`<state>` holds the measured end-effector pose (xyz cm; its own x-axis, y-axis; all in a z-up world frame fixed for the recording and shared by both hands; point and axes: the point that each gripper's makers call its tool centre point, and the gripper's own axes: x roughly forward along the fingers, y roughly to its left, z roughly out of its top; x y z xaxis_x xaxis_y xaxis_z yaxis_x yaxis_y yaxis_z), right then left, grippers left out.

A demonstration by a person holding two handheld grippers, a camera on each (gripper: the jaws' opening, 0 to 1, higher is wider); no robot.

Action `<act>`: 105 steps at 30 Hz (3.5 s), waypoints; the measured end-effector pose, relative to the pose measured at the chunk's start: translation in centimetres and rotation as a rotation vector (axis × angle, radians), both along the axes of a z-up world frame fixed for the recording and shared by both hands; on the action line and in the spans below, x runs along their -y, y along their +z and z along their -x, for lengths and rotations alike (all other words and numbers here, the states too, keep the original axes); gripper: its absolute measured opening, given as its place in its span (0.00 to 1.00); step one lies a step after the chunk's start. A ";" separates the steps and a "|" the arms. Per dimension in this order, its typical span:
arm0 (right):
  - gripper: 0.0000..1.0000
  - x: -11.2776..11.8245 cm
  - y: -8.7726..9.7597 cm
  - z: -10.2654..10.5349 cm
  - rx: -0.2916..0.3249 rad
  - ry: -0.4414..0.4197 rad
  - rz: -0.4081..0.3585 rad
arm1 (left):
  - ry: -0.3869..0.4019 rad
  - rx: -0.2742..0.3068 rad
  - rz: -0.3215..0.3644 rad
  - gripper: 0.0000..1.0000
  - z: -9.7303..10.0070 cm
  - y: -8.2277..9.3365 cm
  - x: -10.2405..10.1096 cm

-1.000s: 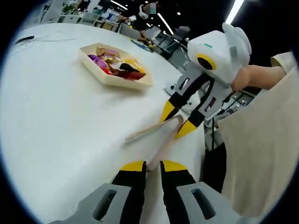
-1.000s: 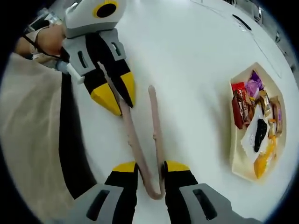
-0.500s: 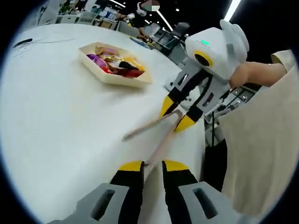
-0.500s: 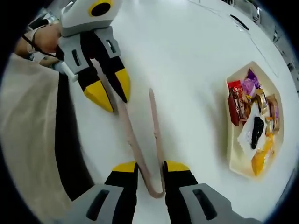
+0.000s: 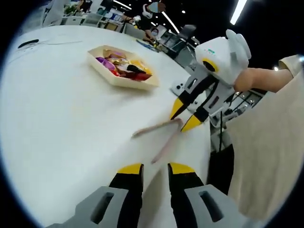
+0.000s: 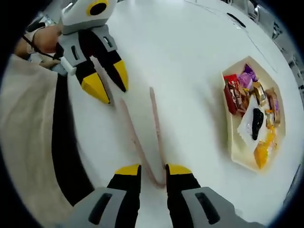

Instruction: Place the target food into the container with the food tongs after gripping and lifting it, then release it inside without dropping or visibly crushing the food.

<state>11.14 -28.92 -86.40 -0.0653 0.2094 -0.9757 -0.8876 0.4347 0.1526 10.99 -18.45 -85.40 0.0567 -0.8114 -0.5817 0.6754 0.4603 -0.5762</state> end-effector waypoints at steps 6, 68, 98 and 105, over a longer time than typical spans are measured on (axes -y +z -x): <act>0.20 0.5 -0.1 0.2 0.027 0.007 0.024 | 0.009 0.012 -0.018 0.24 0.1 0.2 -0.2; 0.41 -2.3 8.6 -3.9 0.408 -0.531 -0.320 | 0.379 0.166 0.026 0.67 -4.0 8.0 -11.4; 0.69 -4.2 22.8 -9.8 0.740 -0.760 -0.920 | 0.688 0.560 0.285 0.92 -8.5 24.1 -15.9; 0.75 -3.8 24.7 -10.2 0.774 -0.809 -0.984 | 0.742 0.637 0.354 0.95 -9.0 27.1 -17.2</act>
<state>21.31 -25.15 -61.71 0.8425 0.5134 -0.1630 -0.4579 0.8420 0.2853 20.04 -1.29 -58.27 0.8245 -0.5659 -0.0046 0.5184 0.7585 -0.3949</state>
